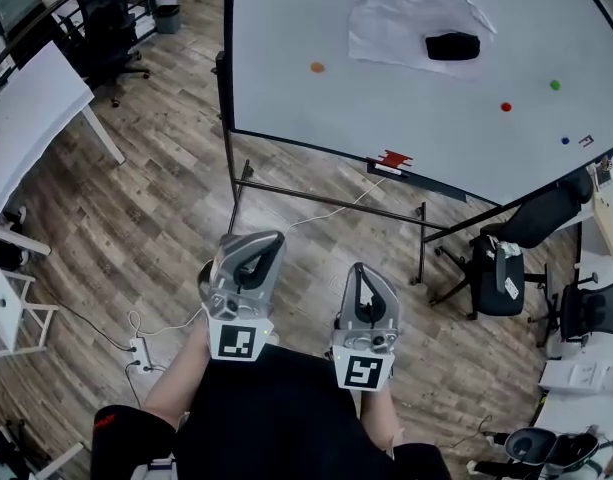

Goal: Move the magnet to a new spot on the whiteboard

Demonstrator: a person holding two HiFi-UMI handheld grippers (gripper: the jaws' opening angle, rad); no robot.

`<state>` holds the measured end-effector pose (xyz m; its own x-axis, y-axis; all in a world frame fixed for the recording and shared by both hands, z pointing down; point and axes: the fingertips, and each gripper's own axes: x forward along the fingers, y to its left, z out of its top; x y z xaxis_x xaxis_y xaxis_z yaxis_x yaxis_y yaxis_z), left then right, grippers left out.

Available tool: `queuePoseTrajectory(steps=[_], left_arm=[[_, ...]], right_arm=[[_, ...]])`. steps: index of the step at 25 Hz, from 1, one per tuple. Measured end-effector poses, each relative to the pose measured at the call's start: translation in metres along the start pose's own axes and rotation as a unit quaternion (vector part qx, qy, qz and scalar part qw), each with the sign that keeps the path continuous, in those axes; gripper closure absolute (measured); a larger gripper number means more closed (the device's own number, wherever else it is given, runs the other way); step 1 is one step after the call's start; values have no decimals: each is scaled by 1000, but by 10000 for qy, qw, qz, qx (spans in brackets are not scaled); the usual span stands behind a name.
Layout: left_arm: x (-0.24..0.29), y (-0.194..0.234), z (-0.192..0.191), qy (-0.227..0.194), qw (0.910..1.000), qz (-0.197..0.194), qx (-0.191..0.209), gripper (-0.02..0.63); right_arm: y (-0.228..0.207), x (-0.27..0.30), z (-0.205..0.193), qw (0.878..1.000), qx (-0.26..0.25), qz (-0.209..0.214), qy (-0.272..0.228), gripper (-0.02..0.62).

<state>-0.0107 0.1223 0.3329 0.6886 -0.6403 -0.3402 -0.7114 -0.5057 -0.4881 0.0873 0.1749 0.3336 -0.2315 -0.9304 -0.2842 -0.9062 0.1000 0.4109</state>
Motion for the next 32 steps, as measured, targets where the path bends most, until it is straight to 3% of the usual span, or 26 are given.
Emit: queuePoseTrajectory(steps=[17, 32], left_arm=[[98, 42, -72, -118, 9992, -368, -112, 606], [162, 89, -131, -344, 9972, -611, -271, 606]], right_arm=[[-35, 93, -45, 9987, -42, -390, 318, 594], [-28, 183, -71, 9970, -264, -650, 341, 594]])
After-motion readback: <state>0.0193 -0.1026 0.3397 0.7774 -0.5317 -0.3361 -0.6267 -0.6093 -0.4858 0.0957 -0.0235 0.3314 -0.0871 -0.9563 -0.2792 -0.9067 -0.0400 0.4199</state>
